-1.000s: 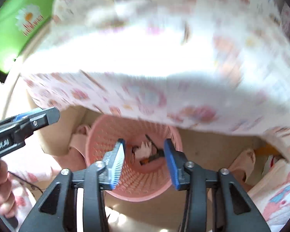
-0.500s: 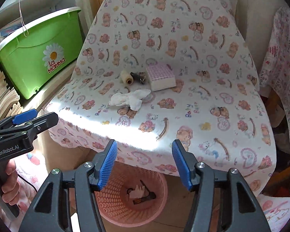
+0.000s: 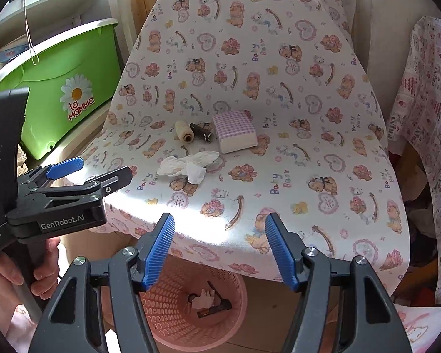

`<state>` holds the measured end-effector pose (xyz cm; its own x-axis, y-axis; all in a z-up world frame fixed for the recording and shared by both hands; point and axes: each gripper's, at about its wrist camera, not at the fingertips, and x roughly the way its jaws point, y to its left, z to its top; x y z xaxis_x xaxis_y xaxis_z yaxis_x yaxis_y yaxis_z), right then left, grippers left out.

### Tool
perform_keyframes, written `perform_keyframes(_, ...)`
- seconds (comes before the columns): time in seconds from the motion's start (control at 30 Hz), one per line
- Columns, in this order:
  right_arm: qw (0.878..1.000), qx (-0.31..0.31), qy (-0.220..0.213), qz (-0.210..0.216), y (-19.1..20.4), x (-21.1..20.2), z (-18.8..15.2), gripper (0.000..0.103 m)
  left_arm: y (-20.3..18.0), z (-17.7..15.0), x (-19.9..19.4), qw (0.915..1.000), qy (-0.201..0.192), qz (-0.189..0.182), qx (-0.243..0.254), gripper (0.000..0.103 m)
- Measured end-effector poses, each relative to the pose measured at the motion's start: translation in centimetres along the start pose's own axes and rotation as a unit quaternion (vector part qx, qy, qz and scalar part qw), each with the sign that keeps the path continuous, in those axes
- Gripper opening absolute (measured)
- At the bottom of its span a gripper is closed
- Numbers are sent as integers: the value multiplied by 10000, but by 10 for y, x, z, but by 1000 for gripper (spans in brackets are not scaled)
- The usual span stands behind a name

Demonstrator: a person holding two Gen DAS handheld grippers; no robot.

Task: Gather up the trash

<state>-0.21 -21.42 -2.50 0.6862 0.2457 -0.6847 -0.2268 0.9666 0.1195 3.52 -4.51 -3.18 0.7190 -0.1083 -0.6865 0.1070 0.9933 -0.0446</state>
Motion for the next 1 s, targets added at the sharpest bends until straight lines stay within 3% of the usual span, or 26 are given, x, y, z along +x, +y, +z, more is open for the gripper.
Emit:
perform_keyframes(0.07,10000,-55,-23,15,-3,1,7,66,0,4,6,9992,-25,-392,-104,88)
perform_keyframes(0.13,9996,-250,-4,92,-6,2,17,66,-1,7,17,9982,101,-545,-210,70)
perform_keyframes(0.23,9992,-368,-88,-100,-17,5,30,66,-4,8,27,9967,207,-740,-243,62)
perform_keyframes(0.43,9980,624,-7,81,-48,10,29,66,-26,12,34,9964,94,-816,202,52)
perform_keyframes(0.5,9986,521,-33,-13,-46,9,28,66,-30,11,38,9962,127,-820,279,51)
perform_keyframes(0.67,9994,281,-141,-155,-40,5,27,66,-25,6,49,9943,338,-1003,-86,31)
perform_keyframes(0.73,9993,274,-137,-193,-39,5,26,66,-23,4,51,9950,339,-933,-73,4)
perform_keyframes(1.0,9988,419,-83,-248,-47,5,22,66,-13,5,39,9940,241,-1048,-220,1)
